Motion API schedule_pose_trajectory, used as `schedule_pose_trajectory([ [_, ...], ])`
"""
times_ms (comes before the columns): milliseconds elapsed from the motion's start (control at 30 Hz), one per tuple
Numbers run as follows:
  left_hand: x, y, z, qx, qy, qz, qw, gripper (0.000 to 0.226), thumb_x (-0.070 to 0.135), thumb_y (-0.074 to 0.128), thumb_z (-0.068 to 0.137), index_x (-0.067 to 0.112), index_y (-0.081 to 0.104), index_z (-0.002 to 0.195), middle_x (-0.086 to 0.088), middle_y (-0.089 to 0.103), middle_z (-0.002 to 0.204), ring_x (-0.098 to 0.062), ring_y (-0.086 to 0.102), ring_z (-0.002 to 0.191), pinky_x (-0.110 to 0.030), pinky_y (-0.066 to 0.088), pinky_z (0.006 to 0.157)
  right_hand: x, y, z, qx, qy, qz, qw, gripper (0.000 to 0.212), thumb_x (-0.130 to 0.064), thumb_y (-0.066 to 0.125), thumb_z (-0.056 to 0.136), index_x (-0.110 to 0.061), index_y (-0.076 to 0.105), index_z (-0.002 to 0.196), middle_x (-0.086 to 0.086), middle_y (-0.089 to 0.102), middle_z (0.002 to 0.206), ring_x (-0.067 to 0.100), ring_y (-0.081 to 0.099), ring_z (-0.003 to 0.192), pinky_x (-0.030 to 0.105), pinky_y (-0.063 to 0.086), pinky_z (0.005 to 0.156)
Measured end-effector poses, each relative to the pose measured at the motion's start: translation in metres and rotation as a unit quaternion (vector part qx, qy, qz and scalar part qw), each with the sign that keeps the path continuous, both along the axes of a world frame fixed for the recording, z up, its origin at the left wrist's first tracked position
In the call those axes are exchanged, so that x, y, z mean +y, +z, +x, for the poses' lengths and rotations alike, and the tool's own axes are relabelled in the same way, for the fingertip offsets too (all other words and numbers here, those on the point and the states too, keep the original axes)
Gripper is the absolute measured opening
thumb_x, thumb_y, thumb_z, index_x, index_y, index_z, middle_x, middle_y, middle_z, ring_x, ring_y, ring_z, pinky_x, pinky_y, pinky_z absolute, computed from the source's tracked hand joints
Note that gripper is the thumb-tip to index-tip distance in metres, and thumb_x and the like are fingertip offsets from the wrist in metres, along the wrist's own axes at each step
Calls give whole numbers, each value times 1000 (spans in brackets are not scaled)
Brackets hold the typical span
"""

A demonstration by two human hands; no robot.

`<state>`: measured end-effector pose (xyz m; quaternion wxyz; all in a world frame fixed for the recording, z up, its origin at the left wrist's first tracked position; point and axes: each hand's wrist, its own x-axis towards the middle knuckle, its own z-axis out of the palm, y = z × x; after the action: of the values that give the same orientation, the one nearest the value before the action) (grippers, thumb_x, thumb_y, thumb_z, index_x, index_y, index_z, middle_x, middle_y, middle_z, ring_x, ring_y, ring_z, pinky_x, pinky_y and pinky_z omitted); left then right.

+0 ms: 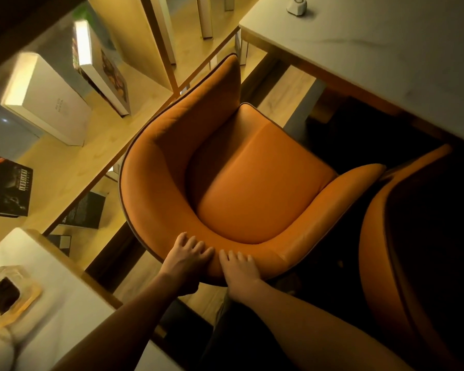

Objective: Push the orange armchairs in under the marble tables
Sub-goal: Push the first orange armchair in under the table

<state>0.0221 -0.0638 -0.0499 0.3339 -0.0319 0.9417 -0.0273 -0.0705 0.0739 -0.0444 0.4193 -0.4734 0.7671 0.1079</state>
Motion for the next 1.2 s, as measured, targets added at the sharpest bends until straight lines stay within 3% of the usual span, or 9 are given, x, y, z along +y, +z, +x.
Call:
schedule_pose_trajectory([
  [733, 1, 0, -1, 0, -3, -6, 1000, 62, 49, 52, 90, 27, 26, 142, -6, 49, 137, -29, 47, 122, -50, 31, 105, 3, -4, -2, -17, -13, -24, 999, 82, -19, 68, 89, -14, 16, 152, 14, 40, 148, 35, 39, 134, 48, 31, 111],
  [1200, 7, 4, -4, 4, -11, 1, 1000, 56, 45, 51, 91, 24, 32, 139, -2, 55, 131, -24, 52, 118, -40, 34, 104, 7, -8, -4, -27, -23, -25, 999, 65, -15, 66, 89, -14, 31, 143, 14, 48, 139, 35, 45, 129, 49, 34, 109],
])
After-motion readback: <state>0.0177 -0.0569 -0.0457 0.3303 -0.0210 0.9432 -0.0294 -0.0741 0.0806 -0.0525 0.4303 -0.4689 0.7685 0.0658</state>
